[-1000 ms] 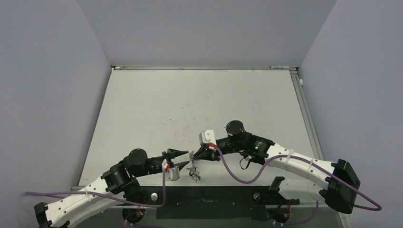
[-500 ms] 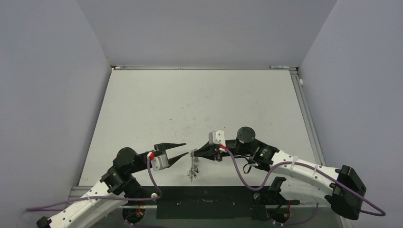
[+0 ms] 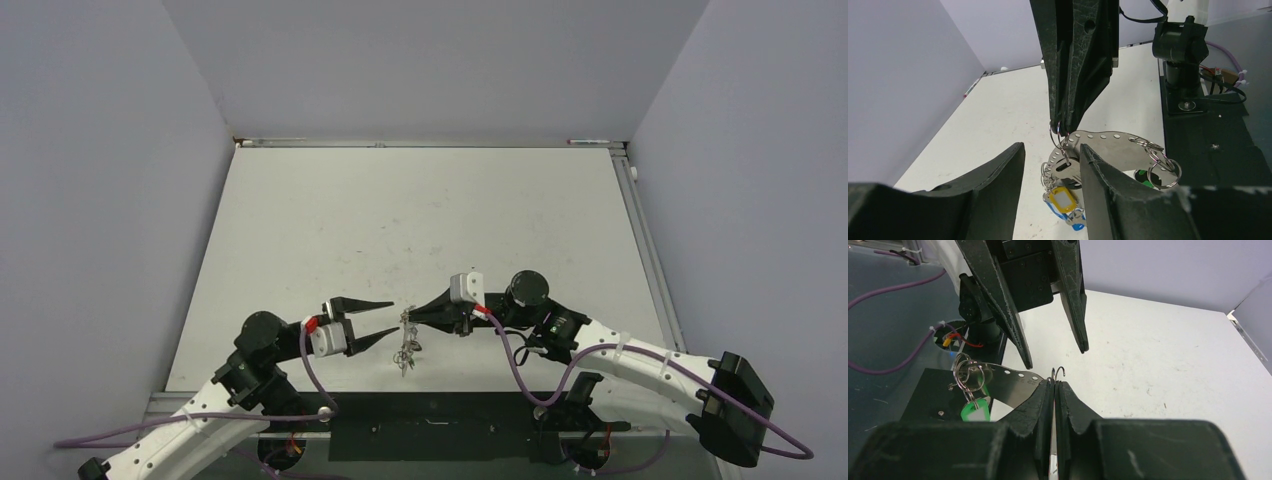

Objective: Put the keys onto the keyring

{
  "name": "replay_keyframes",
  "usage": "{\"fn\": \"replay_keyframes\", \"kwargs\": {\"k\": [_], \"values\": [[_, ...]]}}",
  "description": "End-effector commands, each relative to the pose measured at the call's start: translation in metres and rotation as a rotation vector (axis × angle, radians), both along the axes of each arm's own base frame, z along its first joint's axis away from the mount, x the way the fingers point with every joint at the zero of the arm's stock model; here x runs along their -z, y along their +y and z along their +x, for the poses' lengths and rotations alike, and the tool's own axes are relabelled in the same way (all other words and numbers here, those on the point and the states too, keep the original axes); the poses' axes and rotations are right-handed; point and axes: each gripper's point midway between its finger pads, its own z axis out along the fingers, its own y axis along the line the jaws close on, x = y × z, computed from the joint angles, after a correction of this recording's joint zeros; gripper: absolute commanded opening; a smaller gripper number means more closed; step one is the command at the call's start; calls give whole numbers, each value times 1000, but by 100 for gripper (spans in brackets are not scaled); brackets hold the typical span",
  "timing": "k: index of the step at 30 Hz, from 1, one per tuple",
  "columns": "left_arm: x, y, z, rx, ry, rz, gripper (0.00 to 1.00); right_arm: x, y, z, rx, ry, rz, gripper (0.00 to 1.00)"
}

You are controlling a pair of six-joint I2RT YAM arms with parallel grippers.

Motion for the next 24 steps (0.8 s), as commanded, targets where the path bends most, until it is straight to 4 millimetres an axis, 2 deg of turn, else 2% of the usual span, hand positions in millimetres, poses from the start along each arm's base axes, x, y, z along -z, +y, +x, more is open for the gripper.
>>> {"fn": "replay_keyframes", "kwargs": {"k": [1, 8, 24], "values": [[-15, -3, -5, 38, 2, -58, 40, -39, -1, -3, -17, -81, 132, 5], [-7, -8, -4, 58, 28, -24, 36, -41, 1, -5, -35, -78, 146, 5], [-5, -11, -3, 67, 43, -25, 23, -40, 6, -10, -73, -67, 146, 5]]}}
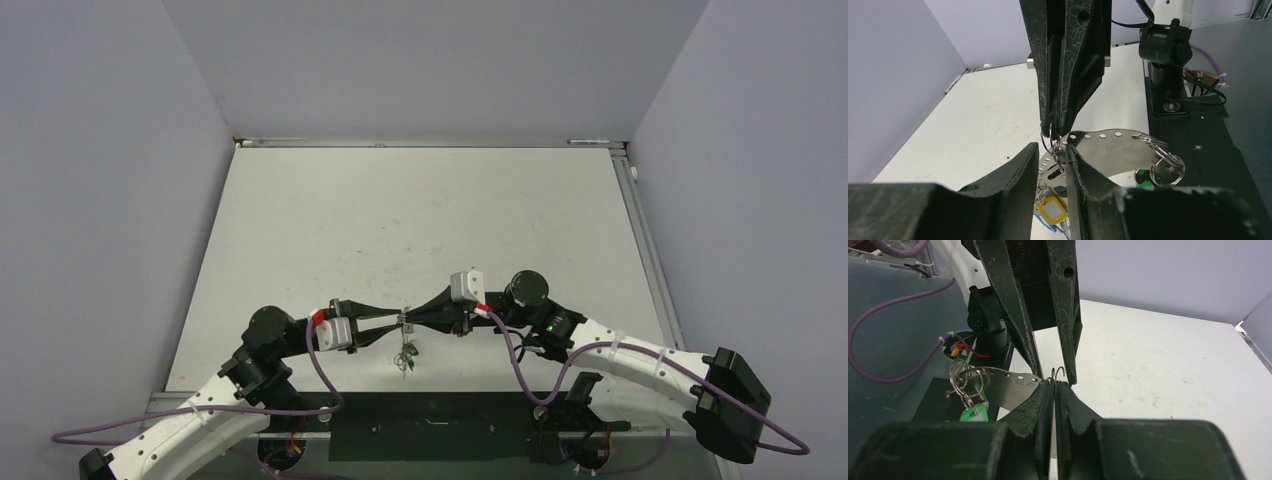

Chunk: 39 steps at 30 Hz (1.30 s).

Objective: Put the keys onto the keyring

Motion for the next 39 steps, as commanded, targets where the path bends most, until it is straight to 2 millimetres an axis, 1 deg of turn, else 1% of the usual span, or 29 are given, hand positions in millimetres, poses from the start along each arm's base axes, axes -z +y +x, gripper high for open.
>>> {"fn": "replay_keyframes", "kwargs": {"k": [1, 7, 9, 12, 16, 19, 23, 28, 30, 36, 39], "values": [[-9, -1, -1, 12, -21, -22, 21, -34, 1, -5, -37, -80, 109, 5], [-4, -2, 1, 10, -16, -1, 18, -33, 2, -7, -45, -78, 109, 5], [-4, -2, 1, 11, -16, 3, 13, -33, 2, -7, -47, -77, 109, 5], [-3, -2, 1, 11, -19, 11, 0, -33, 3, -9, -52, -77, 109, 5], [-3, -2, 2, 9, -24, 24, 0, -29, 3, -10, -62, -70, 98, 5], [-2, 0, 7, -18, -24, 52, 0, -25, 4, -10, -63, -60, 83, 5], [3, 1, 13, -42, -27, 99, 0, -20, 4, -4, -34, -48, 51, 5], [2, 5, 19, -88, -34, 105, 0, -19, 2, 4, 14, -53, 13, 7], [3, 6, 21, -99, -36, 110, 0, -17, 0, 6, 31, -50, 0, 9], [5, 7, 23, -108, -36, 122, 0, -11, -3, 14, 80, -40, -53, 19], [6, 7, 24, -116, -34, 129, 0, -9, -5, 19, 110, -37, -79, 28]]}}
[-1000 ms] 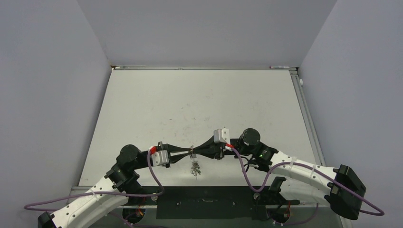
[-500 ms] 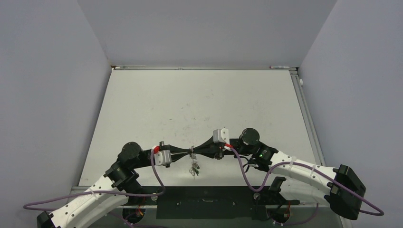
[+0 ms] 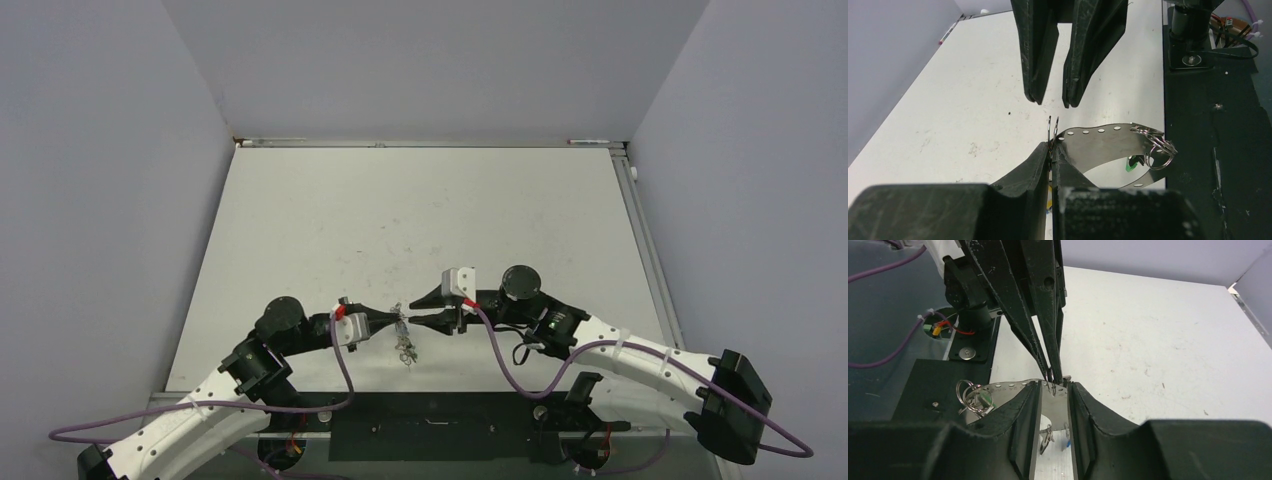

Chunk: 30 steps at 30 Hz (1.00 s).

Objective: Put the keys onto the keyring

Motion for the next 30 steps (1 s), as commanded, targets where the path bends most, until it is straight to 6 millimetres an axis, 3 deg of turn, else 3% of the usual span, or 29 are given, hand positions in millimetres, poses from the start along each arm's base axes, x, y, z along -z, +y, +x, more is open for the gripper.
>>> {"fn": "replay_keyframes", "kwargs": {"k": [1, 8, 10, 20, 30], "values": [[-30, 2, 9, -37, -79, -46, 0, -29, -2, 8, 45, -61, 23, 31], [-23, 1, 11, -45, -60, -21, 0, -23, -6, 20, 104, -73, -104, 62], [-17, 0, 11, -39, -43, -6, 0, -24, -5, 22, 108, -79, -134, 67], [-10, -4, 9, -20, -15, 27, 0, 3, 9, 15, 62, -82, -319, 58], [-8, -5, 8, -14, 0, 32, 0, 16, 25, 10, 36, -80, -317, 44]]}}
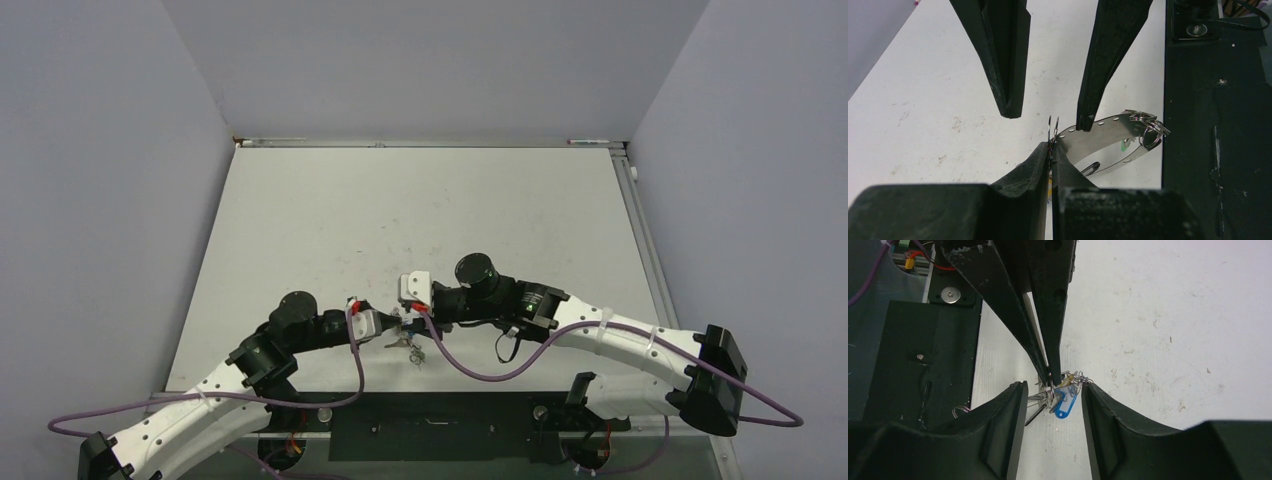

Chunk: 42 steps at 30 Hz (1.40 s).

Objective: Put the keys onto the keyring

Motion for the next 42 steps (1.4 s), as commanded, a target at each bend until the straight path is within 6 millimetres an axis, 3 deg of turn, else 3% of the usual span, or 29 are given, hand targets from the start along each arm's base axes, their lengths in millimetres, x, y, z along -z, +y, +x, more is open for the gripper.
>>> {"fn": "replay_keyframes", "kwargs": {"k": [1, 6, 17, 30, 34, 39, 42], "values": [[-40, -6, 1, 13, -74, -81, 0, -10, 13, 5, 0, -44, 37, 41], [-40, -6, 1, 15, -76, -82, 0, -3, 15, 7, 7, -45, 16, 40], [-40, -6, -1, 23, -76, -81, 0, 2, 12, 20, 69, -83, -1, 20], [-42, -6, -3, 31, -77, -92, 0, 18, 5, 31, 116, -106, -74, 25], [-42, -6, -3, 34, -77, -92, 0, 18, 5, 32, 125, -112, -74, 20], [-42, -6, -4, 37, -77, -93, 0, 20, 4, 31, 119, -110, -75, 7], [-43, -6, -4, 37, -79, -95, 0, 20, 5, 29, 108, -110, -74, 5]]}}
